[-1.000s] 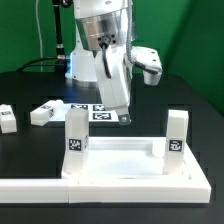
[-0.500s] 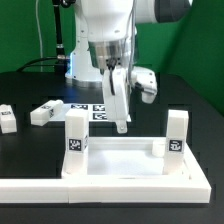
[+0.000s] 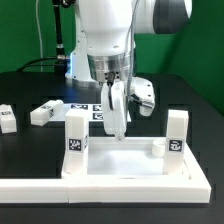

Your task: Assemble desk

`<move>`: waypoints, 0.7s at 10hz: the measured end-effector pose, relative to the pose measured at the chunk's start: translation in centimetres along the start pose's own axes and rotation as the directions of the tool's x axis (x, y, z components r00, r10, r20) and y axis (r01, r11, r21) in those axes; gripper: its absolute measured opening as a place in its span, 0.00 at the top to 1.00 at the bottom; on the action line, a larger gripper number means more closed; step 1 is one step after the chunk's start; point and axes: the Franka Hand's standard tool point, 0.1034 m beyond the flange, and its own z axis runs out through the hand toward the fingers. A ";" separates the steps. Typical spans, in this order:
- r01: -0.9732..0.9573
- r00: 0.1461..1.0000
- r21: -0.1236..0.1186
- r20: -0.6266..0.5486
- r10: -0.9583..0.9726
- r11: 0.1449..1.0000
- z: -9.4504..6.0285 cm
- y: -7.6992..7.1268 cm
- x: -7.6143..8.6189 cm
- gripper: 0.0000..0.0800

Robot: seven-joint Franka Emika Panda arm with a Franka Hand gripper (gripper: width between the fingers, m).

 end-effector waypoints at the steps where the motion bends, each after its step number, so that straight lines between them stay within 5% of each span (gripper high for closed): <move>1: 0.001 1.000 0.012 -0.004 0.000 1.000 0.1 -0.1 0.0 0.19; 2: 0.014 0.999 0.077 -0.032 -0.012 0.997 0.4 -0.4 0.3 0.19; 3: 0.050 0.997 0.107 -0.060 -0.044 0.993 1.1 0.1 0.8 0.19; 6: 0.055 0.996 0.088 -0.075 -0.049 0.995 2.2 0.6 1.5 0.19; 7: 0.053 0.997 0.053 -0.062 -0.050 0.997 2.5 1.0 1.4 0.19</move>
Offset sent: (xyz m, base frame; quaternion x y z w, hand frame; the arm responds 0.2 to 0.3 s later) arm -0.0132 0.0002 -0.0247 0.0148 0.0220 -0.0270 0.9993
